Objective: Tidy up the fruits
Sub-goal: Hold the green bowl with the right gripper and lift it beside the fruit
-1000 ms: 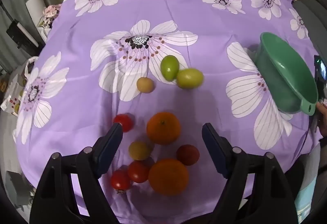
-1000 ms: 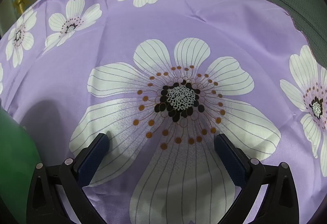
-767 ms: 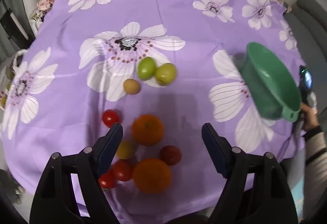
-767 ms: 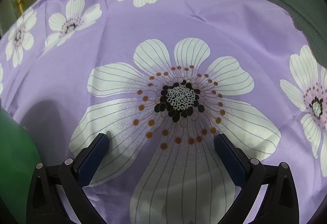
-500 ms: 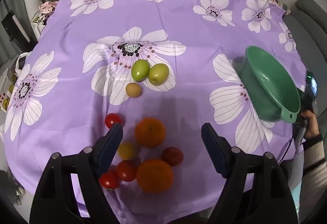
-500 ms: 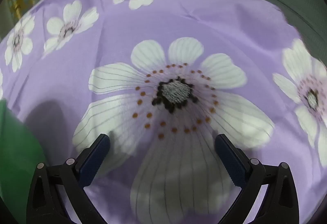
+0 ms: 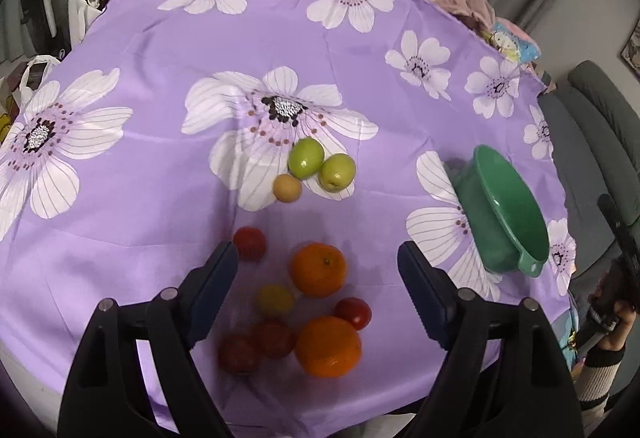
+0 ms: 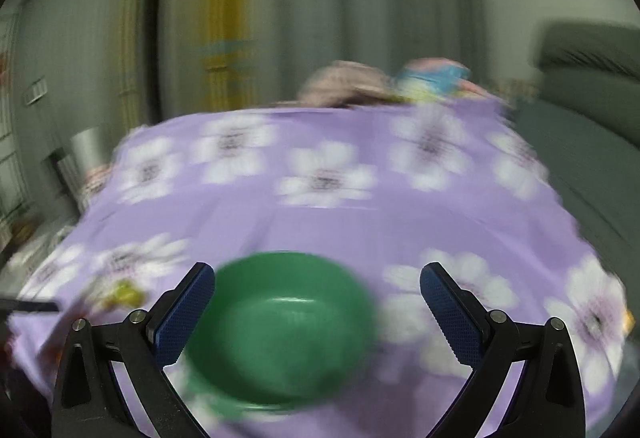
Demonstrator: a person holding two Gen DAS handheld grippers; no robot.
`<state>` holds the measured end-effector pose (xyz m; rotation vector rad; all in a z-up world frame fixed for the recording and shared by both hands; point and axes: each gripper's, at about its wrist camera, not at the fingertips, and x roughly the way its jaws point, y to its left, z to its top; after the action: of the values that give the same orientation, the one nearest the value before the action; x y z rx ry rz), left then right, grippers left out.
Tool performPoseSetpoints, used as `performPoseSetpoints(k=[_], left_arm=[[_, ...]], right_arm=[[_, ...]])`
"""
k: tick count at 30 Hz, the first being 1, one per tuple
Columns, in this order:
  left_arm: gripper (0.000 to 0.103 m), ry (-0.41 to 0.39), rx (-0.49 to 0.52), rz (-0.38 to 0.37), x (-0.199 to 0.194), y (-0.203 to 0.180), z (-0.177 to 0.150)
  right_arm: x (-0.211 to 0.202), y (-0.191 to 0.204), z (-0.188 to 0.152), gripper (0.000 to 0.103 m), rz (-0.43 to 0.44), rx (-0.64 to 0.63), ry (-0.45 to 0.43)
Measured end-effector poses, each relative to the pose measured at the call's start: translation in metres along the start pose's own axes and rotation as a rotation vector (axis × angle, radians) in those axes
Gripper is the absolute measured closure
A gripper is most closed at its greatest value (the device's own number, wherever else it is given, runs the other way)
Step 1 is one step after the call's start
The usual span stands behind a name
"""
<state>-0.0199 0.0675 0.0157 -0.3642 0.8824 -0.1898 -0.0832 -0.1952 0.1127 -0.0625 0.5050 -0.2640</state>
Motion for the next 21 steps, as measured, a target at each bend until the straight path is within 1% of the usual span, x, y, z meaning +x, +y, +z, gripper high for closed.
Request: performPoseSetpoints(k=[1,3,4,5,6,7,9,10,11,13,15,16,19,21], left_arm=[[0.021,-0.006,-0.003,-0.017,-0.004,0.003,-0.001],[0.021,-0.015,0.006,-0.015,-0.008,0.007,-0.001],[0.021,-0.020,0.023,-0.008,-0.010,0.009,-0.003],[0.021,-0.022,0.030,-0.011,-0.011,0.009,-0.005],[0.021,-0.015,0.035,-0.025,-0.013,0.010,-0.008],[0.021,0.003,0.038,-0.038,-0.011,0.010,-0.011],[0.021,0.050,0.049,-0.050,-0.008,0.010,-0.016],[0.021,0.078,0.060,-0.057,-0.006,0.010,-0.021],[0.021,0.088,0.068,-0.063,-0.005,0.009,-0.025],[0.021,0.114,0.085,-0.080,-0.004,0.008,-0.032],[0.021,0.129,0.082,-0.086,-0.003,0.009,-0.035],[0.021,0.133,0.082,-0.092,-0.002,0.011,-0.037],[0.022,0.142,0.082,-0.110,-0.001,0.013,-0.039],[0.022,0.141,0.075,-0.133,-0.003,0.013,-0.039]], right_arm=[[-0.001,0.000,-0.007,0.001,0.043,-0.018,0.000],[0.012,0.033,-0.007,0.001,0.208,-0.070,0.027],[0.019,0.047,-0.012,0.001,0.269,-0.084,0.050],[0.015,0.046,-0.020,0.001,0.307,-0.086,0.063],[0.021,0.062,-0.025,0.001,0.361,-0.097,0.091],[0.016,0.066,-0.035,0.001,0.399,-0.099,0.108],[0.036,0.091,-0.045,0.001,0.477,-0.103,0.181],[0.037,0.093,-0.046,0.001,0.496,-0.096,0.202],[0.049,0.101,-0.051,0.001,0.525,-0.090,0.249],[0.049,0.103,-0.053,0.001,0.552,-0.071,0.290],[0.061,0.108,-0.060,0.001,0.581,-0.050,0.342],[0.052,0.115,-0.069,0.001,0.588,-0.045,0.341],[0.057,0.124,-0.076,0.001,0.604,-0.038,0.380],[0.051,0.127,-0.081,0.001,0.613,-0.045,0.390]])
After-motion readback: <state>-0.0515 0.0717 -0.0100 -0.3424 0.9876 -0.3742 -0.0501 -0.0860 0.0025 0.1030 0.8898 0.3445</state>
